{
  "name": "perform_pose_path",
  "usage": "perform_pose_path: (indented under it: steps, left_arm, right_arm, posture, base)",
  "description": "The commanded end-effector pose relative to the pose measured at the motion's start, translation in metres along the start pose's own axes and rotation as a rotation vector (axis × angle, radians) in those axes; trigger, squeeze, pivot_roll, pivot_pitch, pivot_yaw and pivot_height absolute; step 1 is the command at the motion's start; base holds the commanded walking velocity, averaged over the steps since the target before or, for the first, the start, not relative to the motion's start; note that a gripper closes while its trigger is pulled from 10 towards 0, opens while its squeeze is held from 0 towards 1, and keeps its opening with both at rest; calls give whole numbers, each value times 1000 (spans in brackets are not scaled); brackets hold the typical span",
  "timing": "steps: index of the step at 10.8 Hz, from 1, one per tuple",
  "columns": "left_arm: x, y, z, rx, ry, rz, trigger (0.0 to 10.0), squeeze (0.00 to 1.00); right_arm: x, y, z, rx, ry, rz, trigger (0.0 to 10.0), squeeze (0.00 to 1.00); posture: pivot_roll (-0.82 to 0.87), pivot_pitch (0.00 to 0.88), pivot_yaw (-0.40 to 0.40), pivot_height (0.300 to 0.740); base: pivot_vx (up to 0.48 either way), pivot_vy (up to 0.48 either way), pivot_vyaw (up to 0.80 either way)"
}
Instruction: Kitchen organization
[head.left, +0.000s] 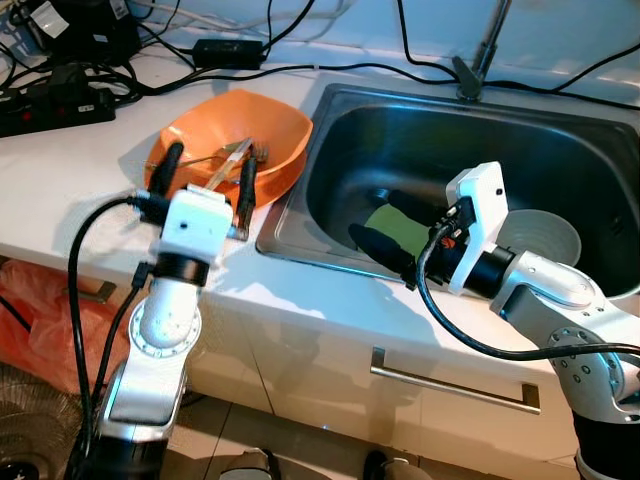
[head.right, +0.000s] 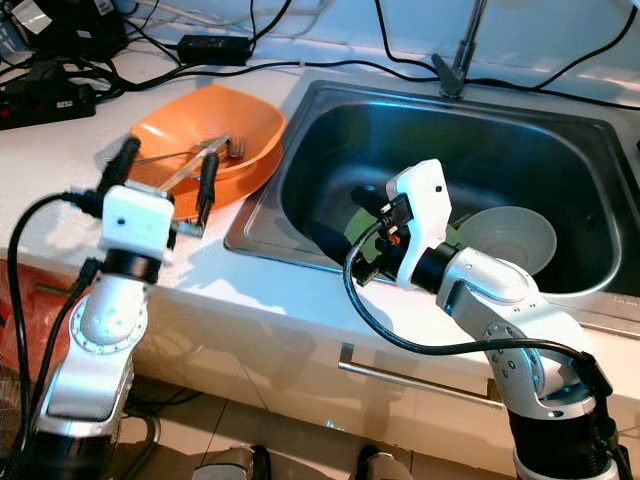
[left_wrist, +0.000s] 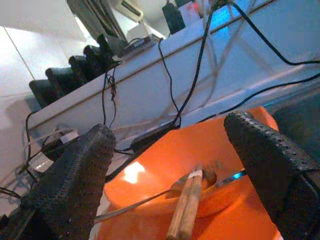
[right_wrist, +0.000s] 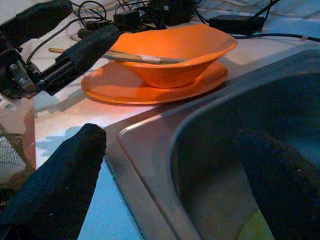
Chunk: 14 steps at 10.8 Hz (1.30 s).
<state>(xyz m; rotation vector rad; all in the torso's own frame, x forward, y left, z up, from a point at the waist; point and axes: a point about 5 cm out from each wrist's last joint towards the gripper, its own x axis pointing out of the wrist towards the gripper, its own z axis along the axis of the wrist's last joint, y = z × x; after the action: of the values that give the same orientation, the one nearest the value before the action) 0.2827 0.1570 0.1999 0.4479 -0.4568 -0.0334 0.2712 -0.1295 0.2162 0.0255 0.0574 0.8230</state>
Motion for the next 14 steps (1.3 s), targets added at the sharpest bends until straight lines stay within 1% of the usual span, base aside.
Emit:
perform_pose_path:
  steps: [1, 2, 3, 4, 5, 6, 7, 8, 9, 10, 12, 13, 14]
  left_arm:
    - [2, 5, -3, 15, 2, 30, 10000, 0]
    - [6, 6, 0, 12, -11, 40, 10000, 0]
    - [9, 5, 8, 13, -48, 40, 10000, 0]
    - [7, 7, 8, 13, -48, 51, 10000, 0]
    - [2, 9, 4, 22, -32, 58, 10000, 0]
    - [-1, 14, 4, 36, -31, 79, 10000, 0]
    - [-1, 15, 5, 35, -32, 85, 10000, 0]
    - [-2, 14, 3, 36, -23, 81, 10000, 0]
    - [-8, 10, -7, 40, 16, 57, 10000, 0]
    - [-11, 8, -11, 45, 26, 48, 10000, 0]
    - [-13, 9, -2, 47, -8, 39, 10000, 0]
    - [-18, 9, -1, 43, -8, 27, 10000, 0]
    - [-26, 8, -7, 55, 8, 14, 10000, 0]
  right_arm:
    - [-1, 4, 0, -7, 7, 26, 10000, 0]
    - [-1, 4, 0, -7, 6, 24, 10000, 0]
    - [0, 4, 0, -8, 4, 21, 10000, 0]
    - [0, 4, 0, -9, 4, 20, 10000, 0]
    - [0, 4, 0, -9, 5, 20, 10000, 0]
    - [-1, 4, -1, -8, 9, 20, 10000, 0]
    - [-1, 4, -1, -8, 10, 21, 10000, 0]
    - [0, 4, -1, -8, 10, 21, 10000, 0]
    - [1, 4, -1, -9, 9, 21, 10000, 0]
    - [1, 4, -1, -11, 9, 21, 10000, 0]
    - [0, 4, -2, -13, 12, 18, 10000, 0]
    - [1, 3, -2, -13, 12, 18, 10000, 0]
    - [1, 4, -2, -13, 12, 21, 10000, 0]
  posture:
    - [8, 121, 8, 740]
    - [9, 119, 9, 740]
    - [8, 119, 11, 740]
    - [8, 119, 12, 740]
    - [7, 120, 10, 740]
    - [8, 120, 8, 740]
    - [10, 118, 7, 740]
    - [11, 117, 8, 740]
    - [12, 115, 9, 740]
    - [9, 114, 11, 740]
    - [10, 114, 9, 740]
    - [12, 114, 9, 740]
    - [16, 116, 6, 740]
  base:
    - [0, 0, 0]
    - [0, 0, 0]
    - [0, 0, 0]
    - [0, 0, 0]
    - [0, 0, 0]
    - [0, 0, 0]
    - [0, 0, 0]
    - [0, 0, 0]
    - [0, 0, 0]
    - [0, 0, 0]
    - [0, 0, 0]
    - [0, 0, 0]
    - [0, 0, 0]
